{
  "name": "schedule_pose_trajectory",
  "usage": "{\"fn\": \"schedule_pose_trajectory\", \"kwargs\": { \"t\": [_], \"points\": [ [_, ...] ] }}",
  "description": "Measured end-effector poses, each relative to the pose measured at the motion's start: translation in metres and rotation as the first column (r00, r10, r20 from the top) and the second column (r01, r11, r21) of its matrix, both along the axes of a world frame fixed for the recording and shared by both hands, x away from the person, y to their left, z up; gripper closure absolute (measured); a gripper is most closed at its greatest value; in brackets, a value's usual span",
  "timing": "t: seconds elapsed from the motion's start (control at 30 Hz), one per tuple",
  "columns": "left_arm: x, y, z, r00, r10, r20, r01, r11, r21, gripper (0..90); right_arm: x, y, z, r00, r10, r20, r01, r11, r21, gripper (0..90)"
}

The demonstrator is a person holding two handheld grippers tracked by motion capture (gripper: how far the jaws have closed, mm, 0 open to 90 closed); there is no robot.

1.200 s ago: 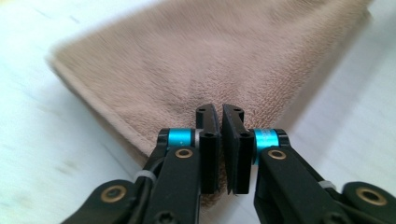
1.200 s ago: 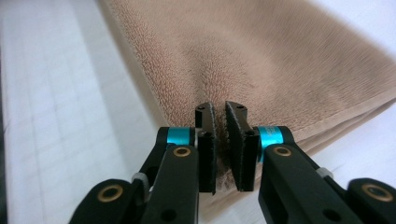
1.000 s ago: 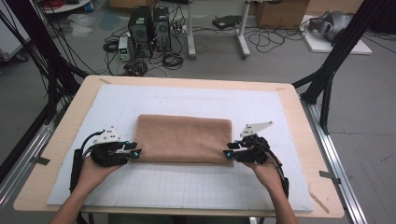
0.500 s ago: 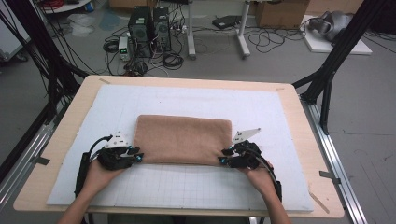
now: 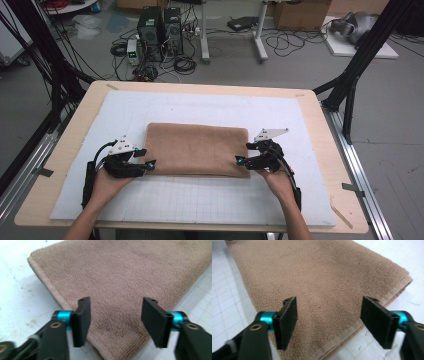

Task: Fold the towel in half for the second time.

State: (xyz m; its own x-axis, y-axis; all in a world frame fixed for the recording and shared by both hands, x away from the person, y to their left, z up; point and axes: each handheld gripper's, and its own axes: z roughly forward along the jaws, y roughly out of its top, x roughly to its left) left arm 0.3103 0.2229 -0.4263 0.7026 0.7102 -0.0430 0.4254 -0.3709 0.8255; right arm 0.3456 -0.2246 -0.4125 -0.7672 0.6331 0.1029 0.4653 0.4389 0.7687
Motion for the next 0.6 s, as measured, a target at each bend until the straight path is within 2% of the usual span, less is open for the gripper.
{"fn": "schedule_pose_trajectory", "kwargs": {
  "t": [0.2, 0.43, 0.6],
  "points": [
    [-0.002, 0.001, 0.002, 1.0000, 0.002, -0.010, -0.002, 0.9999, -0.015, 29.4, -0.005, 0.003, 0.002, 1.0000, -0.008, -0.002, 0.008, 1.000, 0.001, 17.8],
    [-0.008, 0.005, 0.006, 1.0000, 0.007, -0.007, -0.007, 0.9997, -0.024, 20.7, -0.011, 0.003, 0.004, 0.9997, -0.017, 0.018, 0.017, 1.000, 0.005, 13.8],
    [-0.011, 0.010, 0.008, 0.9999, 0.013, 0.001, -0.013, 0.9996, -0.024, 19.3, -0.017, -0.003, 0.003, 0.9993, -0.027, 0.025, 0.026, 1.000, 0.015, 12.3]
  ]
}}
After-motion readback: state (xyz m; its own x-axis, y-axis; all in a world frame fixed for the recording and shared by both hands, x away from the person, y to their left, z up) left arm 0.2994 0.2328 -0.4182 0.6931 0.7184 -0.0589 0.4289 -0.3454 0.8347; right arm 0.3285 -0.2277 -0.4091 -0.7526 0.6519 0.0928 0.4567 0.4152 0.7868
